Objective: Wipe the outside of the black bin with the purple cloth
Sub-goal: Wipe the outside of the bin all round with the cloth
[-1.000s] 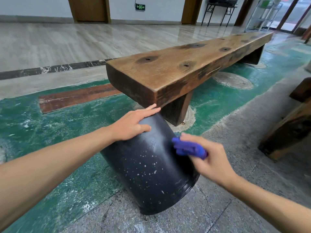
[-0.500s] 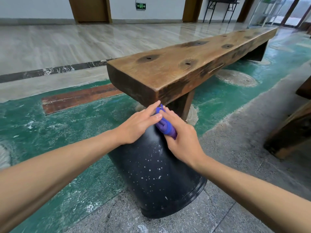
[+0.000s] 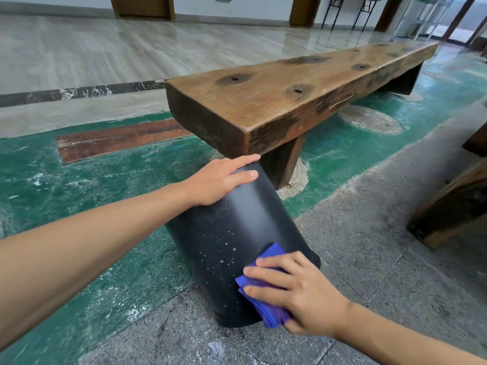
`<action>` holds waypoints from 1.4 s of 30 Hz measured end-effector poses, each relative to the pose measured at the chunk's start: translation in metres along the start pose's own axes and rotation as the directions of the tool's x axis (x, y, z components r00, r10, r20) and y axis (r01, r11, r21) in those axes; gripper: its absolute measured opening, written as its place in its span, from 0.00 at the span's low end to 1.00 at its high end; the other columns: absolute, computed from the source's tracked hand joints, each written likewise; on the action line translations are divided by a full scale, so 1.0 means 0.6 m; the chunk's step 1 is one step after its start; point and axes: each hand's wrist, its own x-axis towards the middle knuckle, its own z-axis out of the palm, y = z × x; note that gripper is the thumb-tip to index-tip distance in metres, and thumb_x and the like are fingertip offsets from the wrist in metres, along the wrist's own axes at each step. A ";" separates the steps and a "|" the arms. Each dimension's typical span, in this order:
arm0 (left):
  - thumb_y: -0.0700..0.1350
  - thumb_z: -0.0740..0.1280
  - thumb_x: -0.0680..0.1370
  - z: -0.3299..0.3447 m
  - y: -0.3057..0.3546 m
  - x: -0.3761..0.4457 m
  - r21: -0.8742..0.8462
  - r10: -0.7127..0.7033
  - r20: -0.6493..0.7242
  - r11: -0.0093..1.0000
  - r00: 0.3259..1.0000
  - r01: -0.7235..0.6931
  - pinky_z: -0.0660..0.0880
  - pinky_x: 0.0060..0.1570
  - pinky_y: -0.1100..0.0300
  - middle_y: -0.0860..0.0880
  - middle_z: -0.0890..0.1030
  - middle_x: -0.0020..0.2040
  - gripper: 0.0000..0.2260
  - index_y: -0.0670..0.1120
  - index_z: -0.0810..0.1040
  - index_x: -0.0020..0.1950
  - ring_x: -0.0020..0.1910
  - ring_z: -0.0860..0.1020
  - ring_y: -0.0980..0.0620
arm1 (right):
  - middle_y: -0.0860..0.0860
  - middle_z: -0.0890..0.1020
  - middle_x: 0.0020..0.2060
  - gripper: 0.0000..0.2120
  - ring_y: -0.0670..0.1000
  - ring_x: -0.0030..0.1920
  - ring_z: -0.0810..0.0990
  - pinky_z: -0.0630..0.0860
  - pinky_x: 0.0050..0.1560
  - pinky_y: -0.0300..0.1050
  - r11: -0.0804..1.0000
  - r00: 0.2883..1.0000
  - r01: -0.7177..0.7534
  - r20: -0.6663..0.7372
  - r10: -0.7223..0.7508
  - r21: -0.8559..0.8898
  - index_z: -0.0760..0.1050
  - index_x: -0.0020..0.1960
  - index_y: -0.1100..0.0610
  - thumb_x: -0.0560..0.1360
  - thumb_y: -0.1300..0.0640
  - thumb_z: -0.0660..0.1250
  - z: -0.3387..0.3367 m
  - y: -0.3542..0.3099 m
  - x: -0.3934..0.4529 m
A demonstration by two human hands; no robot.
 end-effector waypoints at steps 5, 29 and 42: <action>0.64 0.54 0.78 0.007 0.004 0.007 -0.015 -0.012 0.014 1.000 1.000 0.012 0.64 0.57 0.63 0.39 0.79 0.57 0.27 0.61 0.63 0.78 0.63 0.73 0.46 | 0.43 0.81 0.64 0.29 0.51 0.58 0.80 0.76 0.50 0.53 0.998 1.000 0.016 0.018 -0.018 0.059 0.81 0.63 0.47 0.62 0.55 0.72 0.000 -0.006 -0.029; 0.65 0.53 0.79 0.009 -0.017 -0.052 0.229 0.206 -0.004 0.953 0.979 -0.200 0.60 0.74 0.55 0.57 0.58 0.81 0.31 0.60 0.52 0.81 0.79 0.51 0.65 | 0.24 0.80 0.56 0.20 0.31 0.59 0.79 0.69 0.60 0.27 0.702 0.592 -0.343 -0.436 0.677 0.624 0.79 0.64 0.43 0.75 0.60 0.68 -0.083 0.107 0.128; 0.58 0.48 0.85 0.036 0.015 -0.018 -0.272 0.105 0.030 0.958 0.994 -0.093 0.52 0.74 0.72 0.63 0.61 0.79 0.24 0.54 0.61 0.80 0.75 0.57 0.72 | 0.42 0.76 0.71 0.28 0.39 0.73 0.71 0.69 0.74 0.44 0.694 0.589 -0.351 -0.428 0.685 0.628 0.74 0.72 0.45 0.76 0.66 0.69 -0.069 0.087 0.122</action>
